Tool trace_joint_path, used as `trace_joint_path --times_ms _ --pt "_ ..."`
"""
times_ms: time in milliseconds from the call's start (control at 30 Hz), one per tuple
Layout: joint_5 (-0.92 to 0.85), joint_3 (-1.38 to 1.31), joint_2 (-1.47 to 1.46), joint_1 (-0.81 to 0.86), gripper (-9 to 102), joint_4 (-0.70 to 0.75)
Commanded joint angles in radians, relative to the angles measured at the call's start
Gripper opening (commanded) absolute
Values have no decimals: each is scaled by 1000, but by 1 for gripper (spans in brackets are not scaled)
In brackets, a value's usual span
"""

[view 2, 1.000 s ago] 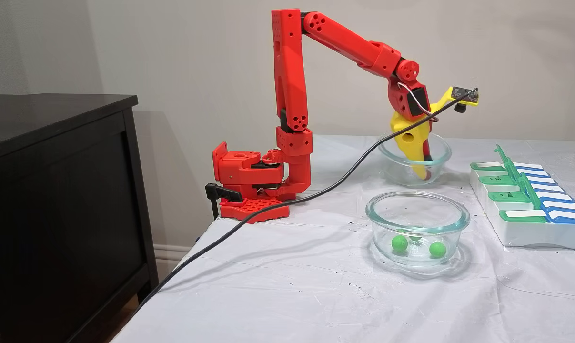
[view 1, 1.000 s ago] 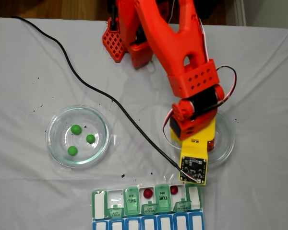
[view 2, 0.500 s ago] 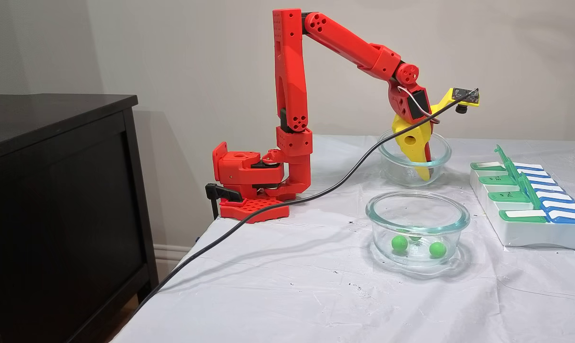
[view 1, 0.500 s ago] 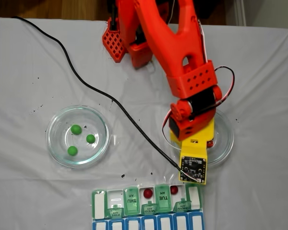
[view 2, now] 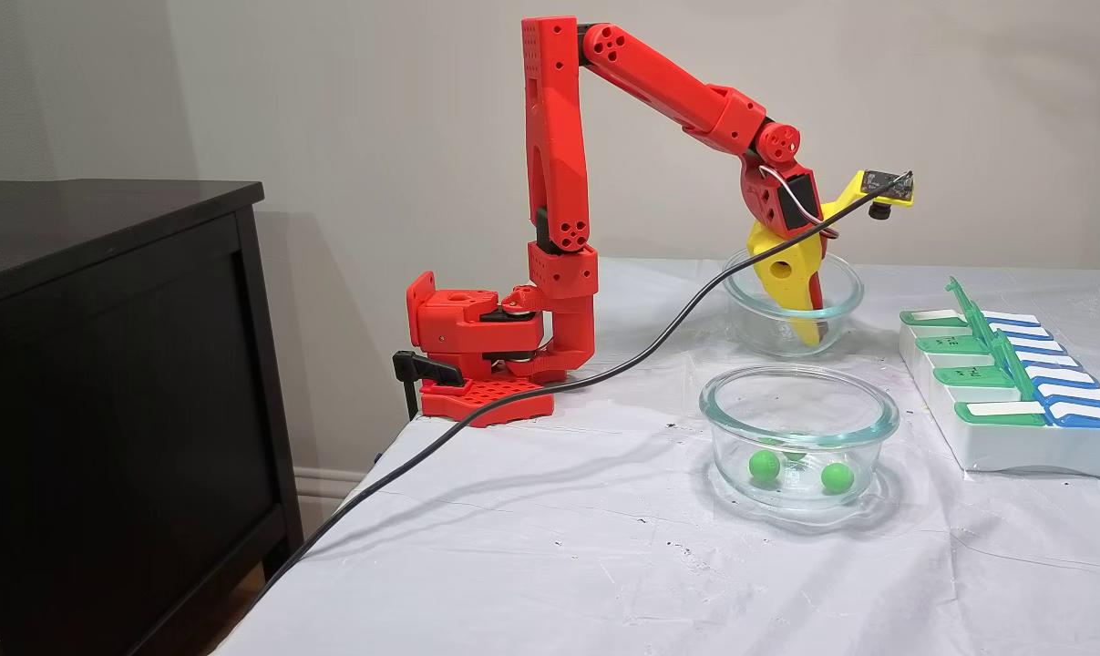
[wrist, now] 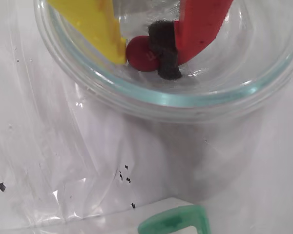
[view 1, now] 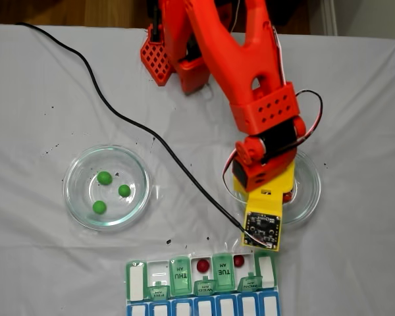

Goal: Sort medicines into box.

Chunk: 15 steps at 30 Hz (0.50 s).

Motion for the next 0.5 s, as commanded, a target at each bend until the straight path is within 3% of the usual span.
trace_joint_path --times_ms 0,267,467 --pt "153 -106 98 -18 0 117" --pt "433 -127 230 -71 0 161" --pt "637 -225 319 -15 0 215"
